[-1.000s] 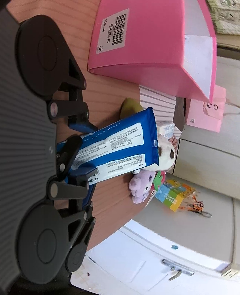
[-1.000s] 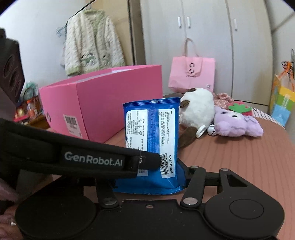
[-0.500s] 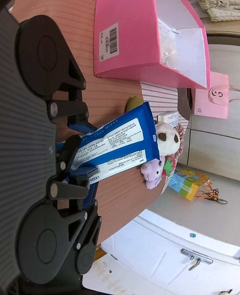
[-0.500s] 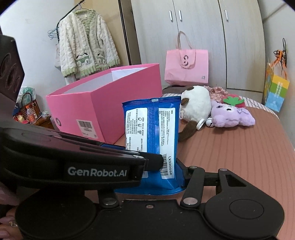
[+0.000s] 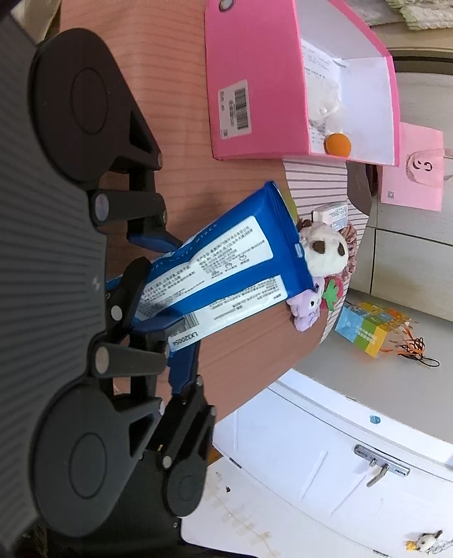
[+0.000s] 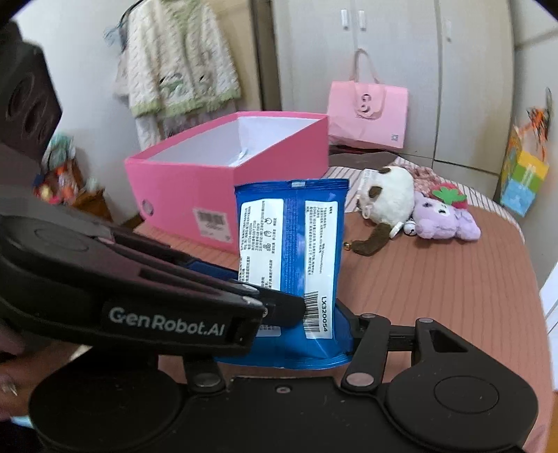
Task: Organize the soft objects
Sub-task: 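Carry the blue packet into the pink box and open left tool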
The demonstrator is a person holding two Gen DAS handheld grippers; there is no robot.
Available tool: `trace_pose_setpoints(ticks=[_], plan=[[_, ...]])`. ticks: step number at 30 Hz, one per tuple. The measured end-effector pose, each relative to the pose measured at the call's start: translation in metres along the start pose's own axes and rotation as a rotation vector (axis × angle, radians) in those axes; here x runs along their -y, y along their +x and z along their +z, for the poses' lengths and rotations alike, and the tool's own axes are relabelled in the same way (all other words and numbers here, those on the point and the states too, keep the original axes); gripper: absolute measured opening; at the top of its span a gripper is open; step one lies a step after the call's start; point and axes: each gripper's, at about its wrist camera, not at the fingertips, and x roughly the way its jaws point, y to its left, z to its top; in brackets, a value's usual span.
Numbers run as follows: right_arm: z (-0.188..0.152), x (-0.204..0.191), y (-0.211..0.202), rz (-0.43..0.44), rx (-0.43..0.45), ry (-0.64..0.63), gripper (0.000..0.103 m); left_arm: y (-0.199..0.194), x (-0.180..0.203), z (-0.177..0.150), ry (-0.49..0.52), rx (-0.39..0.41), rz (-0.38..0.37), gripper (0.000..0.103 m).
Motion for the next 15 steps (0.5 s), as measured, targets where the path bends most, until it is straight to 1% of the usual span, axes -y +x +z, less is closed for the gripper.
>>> trace_pose_setpoints(ticks=[2,8,11,15], plan=[[0.002,-0.009,-0.006,-0.007,0.011,-0.041,0.061,-0.011,0.001,-0.001,0.000,0.018,0.011,0.037],[0.016,-0.026,-0.021,0.025,0.030,-0.077,0.061,-0.043,-0.006,0.002,-0.012,0.043,0.022,0.037],[0.028,-0.035,-0.027,0.048,0.043,-0.094,0.061,-0.059,-0.012,0.009,0.000,0.056,0.029,0.036],[0.050,-0.042,-0.027,0.083,0.081,-0.101,0.061,-0.077,-0.024,0.025,0.006,0.100,0.053,0.036]])
